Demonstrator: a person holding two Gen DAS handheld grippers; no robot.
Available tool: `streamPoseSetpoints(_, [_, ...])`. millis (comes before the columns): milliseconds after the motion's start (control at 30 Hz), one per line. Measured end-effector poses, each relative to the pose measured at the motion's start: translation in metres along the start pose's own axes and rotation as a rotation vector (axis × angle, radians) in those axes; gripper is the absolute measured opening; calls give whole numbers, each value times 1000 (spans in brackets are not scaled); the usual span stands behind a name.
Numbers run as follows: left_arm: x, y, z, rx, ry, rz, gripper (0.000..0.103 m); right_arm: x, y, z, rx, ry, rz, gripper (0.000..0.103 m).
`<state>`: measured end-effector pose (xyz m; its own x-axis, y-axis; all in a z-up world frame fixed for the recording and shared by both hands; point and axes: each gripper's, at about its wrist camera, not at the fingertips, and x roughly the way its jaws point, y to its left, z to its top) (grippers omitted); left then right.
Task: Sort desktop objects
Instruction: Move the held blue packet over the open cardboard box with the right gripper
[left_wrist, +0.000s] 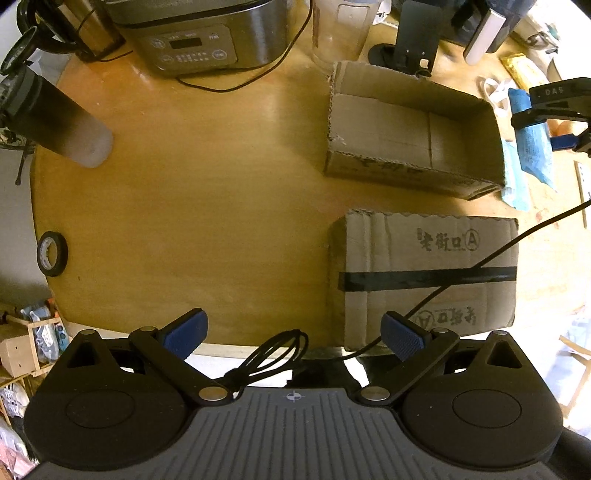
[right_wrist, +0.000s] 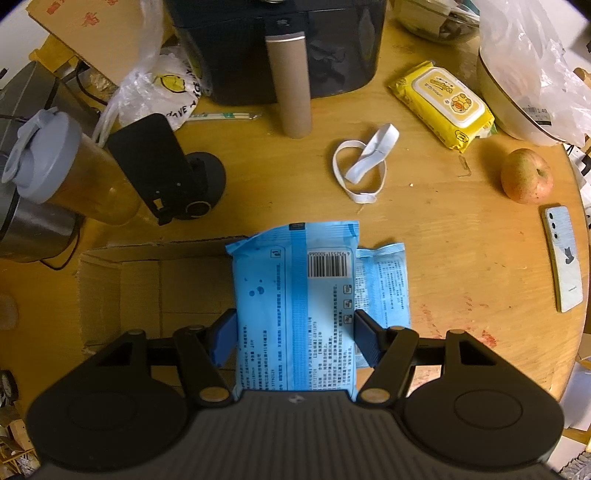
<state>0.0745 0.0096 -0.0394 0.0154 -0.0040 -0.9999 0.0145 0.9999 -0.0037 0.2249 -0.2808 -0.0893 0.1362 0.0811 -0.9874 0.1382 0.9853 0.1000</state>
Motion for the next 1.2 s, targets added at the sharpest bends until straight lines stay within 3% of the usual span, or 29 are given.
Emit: streamPoseSetpoints(1200, [3,30,2,-24,-2,-9,103,22,60,-1,-42,14,44,66])
